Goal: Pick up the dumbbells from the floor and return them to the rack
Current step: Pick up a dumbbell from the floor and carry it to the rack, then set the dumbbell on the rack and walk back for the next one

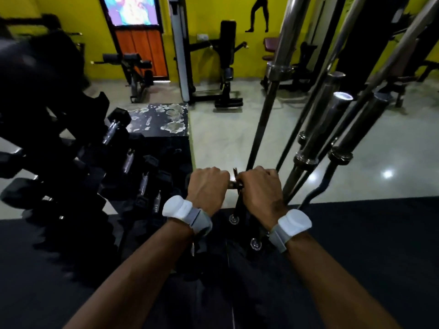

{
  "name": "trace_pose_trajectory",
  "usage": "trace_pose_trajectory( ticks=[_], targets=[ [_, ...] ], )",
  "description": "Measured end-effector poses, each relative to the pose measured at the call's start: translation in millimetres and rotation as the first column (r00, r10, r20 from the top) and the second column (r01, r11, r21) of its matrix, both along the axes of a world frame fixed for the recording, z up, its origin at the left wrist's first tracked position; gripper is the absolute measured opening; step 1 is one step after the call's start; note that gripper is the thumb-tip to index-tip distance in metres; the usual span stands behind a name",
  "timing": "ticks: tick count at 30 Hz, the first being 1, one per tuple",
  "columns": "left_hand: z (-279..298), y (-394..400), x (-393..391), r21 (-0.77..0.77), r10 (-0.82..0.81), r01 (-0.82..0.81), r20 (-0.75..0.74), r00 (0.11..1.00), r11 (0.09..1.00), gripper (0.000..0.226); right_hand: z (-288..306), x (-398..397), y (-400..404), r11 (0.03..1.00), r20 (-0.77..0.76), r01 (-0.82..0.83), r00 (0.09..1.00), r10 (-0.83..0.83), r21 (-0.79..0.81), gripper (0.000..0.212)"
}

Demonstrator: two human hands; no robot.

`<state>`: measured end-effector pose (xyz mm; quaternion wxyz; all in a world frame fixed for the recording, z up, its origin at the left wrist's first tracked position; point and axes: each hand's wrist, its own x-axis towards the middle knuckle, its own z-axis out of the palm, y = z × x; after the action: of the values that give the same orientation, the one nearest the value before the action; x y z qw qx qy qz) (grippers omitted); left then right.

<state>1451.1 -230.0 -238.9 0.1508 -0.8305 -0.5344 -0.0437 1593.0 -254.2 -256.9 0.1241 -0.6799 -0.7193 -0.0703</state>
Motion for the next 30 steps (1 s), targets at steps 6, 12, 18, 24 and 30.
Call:
trace_pose_trajectory(
  ticks=[6,12,18,24,30],
  targets=[
    [-3,34,0,0.003,0.18,-0.179,-0.023,0.983,0.984,0.018,-6,2,54,0.985,-0.007,-0.175,0.985,0.175,-0.002,0.024],
    [24,33,-14,0.03,0.392,-0.394,0.057,0.918,0.919,0.023,18,-19,103,0.903,0.011,-0.42,0.907,0.421,0.091,0.018],
    [45,22,-41,0.113,0.529,-0.531,0.048,0.847,0.84,0.016,39,-51,117,0.798,-0.031,-0.586,0.803,0.595,0.139,0.019],
    [63,16,-79,0.17,0.603,-0.599,0.03,0.797,0.783,0.017,51,-96,123,0.728,0.0,-0.664,0.739,0.674,0.171,0.023],
    [76,23,-115,0.257,0.602,-0.598,0.074,0.795,0.759,0.018,73,-136,140,0.695,0.002,-0.678,0.716,0.698,0.24,0.026]
  ],
)
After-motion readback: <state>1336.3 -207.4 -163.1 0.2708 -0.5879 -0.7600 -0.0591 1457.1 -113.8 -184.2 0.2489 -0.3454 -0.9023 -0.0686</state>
